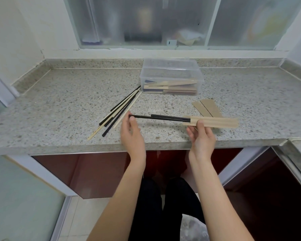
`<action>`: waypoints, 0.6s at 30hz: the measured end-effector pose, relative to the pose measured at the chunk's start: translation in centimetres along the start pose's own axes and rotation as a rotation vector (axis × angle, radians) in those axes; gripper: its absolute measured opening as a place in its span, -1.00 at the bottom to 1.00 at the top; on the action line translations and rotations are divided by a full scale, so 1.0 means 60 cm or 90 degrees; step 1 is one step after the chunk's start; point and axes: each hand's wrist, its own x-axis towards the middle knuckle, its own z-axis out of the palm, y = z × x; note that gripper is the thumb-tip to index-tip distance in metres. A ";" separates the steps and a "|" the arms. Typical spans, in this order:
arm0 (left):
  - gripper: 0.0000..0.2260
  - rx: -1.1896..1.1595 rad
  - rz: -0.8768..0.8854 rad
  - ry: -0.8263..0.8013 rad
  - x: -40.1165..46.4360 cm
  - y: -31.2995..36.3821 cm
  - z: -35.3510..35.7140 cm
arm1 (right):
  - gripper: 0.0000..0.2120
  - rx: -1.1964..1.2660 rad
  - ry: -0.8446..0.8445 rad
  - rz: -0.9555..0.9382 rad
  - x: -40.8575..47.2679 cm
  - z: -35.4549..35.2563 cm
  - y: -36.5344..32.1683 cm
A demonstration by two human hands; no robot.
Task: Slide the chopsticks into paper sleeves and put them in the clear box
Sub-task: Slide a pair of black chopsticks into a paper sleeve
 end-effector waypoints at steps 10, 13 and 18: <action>-0.39 -0.121 -0.099 -0.271 0.018 0.008 -0.007 | -0.92 -0.079 -0.133 0.073 -0.022 0.021 -0.008; -0.44 -0.119 -0.138 -0.257 0.054 0.032 -0.004 | -0.87 -0.123 -0.185 0.085 -0.012 0.024 -0.014; -0.75 -0.135 -0.183 -0.107 0.126 0.042 0.023 | -0.81 -0.115 -0.216 0.060 0.018 0.031 -0.030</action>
